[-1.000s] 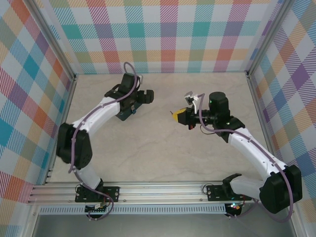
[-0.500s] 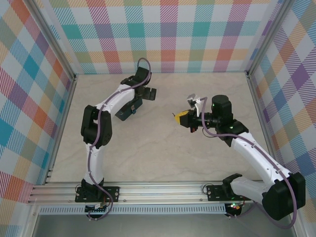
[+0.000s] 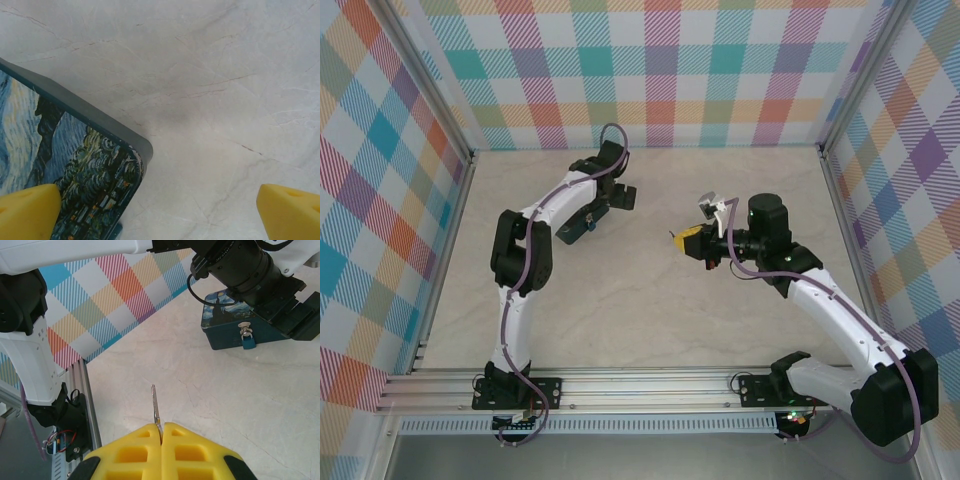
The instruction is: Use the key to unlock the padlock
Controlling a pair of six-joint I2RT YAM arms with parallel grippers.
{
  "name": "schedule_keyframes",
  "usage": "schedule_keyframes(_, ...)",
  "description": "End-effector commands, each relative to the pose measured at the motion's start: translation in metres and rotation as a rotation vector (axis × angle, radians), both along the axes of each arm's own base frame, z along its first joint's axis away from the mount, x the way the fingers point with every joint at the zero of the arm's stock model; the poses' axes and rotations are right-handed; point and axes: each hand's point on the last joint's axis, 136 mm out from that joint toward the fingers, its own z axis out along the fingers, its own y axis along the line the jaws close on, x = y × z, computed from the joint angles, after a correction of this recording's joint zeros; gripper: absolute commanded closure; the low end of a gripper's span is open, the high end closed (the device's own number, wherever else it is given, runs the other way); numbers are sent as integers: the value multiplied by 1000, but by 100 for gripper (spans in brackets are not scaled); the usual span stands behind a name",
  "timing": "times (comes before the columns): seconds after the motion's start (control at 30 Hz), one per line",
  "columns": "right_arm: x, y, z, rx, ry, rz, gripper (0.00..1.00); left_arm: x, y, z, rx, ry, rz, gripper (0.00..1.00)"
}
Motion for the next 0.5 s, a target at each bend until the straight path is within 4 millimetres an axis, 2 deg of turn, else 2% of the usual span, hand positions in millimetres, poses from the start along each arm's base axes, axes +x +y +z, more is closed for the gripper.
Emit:
schedule_keyframes(0.0,-3,-2,4,-5,-32,1,100,-33,-12,-19,-35,115,-20,0)
schedule_keyframes(0.27,-2,-8,5,-16,-41,-31,100,-68,-51,-2,-88,86,-79,0)
schedule_keyframes(0.47,0,-22,2,-31,-34,-89,100,-99,-85,5,-164,91,-124,0)
